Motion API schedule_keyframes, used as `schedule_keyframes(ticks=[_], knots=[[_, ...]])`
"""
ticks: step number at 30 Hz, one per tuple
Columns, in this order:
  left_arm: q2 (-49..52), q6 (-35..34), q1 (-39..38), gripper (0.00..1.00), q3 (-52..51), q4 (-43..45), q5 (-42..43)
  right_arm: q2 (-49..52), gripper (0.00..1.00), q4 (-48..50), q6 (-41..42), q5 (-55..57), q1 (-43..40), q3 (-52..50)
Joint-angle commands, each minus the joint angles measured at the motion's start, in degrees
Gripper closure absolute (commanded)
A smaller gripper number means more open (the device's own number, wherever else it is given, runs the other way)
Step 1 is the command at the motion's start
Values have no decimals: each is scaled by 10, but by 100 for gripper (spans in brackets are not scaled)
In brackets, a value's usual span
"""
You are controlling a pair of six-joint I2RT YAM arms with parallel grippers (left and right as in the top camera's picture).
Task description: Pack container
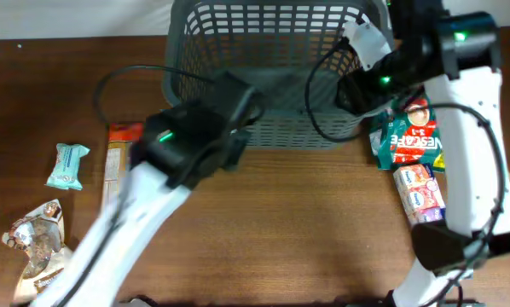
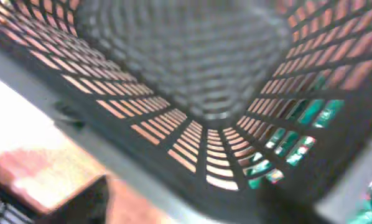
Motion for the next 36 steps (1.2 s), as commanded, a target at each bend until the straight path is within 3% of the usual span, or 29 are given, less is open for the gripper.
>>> schedule_keyframes(ticks=[1,2,6,15,22,26,32,36], knots=[[-88,5,2,27,39,-31,-33,-49,18,13,3,12,5,7],[-130,5,2,16,40,-57,-87,-70,15,17,30,42,5,7],[-185,5,2,1,40,-76,-194,-126,12,5,97,109,5,7],[-207,-3,10,1,38,-101,-291,-306,1,-19,188,226,5,6],[-218,-168,83,1,35,-100,-292,-450,1,-33,296,346,5,-23],[-251,-216,103,1,35,-91,-292,-556,1,-33,348,438,5,-120],[-309,-218,105,1,35,-63,-325,-718,1,-33,374,470,5,-331],[-325,-218,105,1,35,-61,-355,-773,1,-32,435,515,5,-461]])
